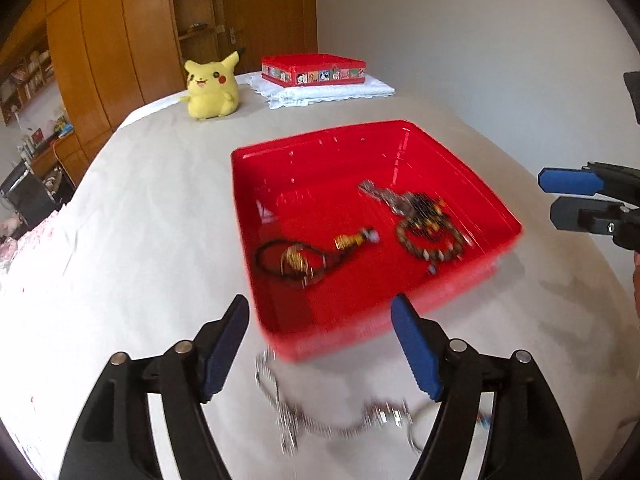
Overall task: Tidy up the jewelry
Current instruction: 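Open the left tool to drop the gold pendant while the right tool releases the beaded necklace, then move both tools back over the jewelry left on the sheet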
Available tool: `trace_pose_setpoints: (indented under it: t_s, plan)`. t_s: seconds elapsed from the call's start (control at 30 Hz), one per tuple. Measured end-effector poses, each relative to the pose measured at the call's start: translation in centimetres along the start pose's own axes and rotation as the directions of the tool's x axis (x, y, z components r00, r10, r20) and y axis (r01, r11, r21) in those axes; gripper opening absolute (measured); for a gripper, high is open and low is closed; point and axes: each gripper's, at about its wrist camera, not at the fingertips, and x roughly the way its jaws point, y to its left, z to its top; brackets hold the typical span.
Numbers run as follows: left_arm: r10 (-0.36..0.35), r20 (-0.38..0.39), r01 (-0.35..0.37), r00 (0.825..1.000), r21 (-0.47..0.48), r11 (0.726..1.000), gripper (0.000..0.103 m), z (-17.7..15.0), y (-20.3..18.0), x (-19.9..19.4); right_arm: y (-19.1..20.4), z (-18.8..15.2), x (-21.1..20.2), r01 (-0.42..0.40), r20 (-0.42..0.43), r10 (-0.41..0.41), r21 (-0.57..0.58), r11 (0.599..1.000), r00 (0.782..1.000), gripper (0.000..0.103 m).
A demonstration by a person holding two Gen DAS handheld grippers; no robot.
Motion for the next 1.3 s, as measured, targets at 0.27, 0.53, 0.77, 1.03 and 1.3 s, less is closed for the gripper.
trace_pose_setpoints:
  t_s: [0.27, 0.53, 0.77, 1.03, 1.3]
  plan:
    - [0.006, 0.003, -0.006, 1.000, -0.045, 0.999, 0.075, -6.6, -2.3, -4.1, 3.8, -5.2, -1.8, -0.047, -0.041, 0.046, -0.019, 0.999, 0.998, 0.063]
    - [0.011, 0.002, -0.011, 1.000, -0.050, 0.999, 0.075, -10.5, -5.0, -5.8, 6.2, -10.0, -1.0, -0.073, -0.116, 0.071, -0.011, 0.997, 0.991, 0.064]
    - [-0.003, -0.009, 0.003, 1.000, -0.053, 0.999, 0.075, -12.0, -6.7, -5.8, 6.6, -12.1, -0.9, -0.063, -0.110, 0.063, 0.003, 0.998, 0.992, 0.068]
    - [-0.025, -0.038, 0.022, 0.999, -0.072, 0.997, 0.076, -12.8, -6.9, -4.5, 6.5, -13.0, 0.0, -0.051, -0.120, 0.050, -0.002, 0.999, 0.991, 0.070]
    - [-0.040, -0.037, 0.036, 0.999, -0.104, 0.994, 0.076, -13.1, -6.1, -4.7, 6.1, -13.0, 0.4, -0.040, -0.134, 0.039, -0.003, 0.999, 0.990, 0.070]
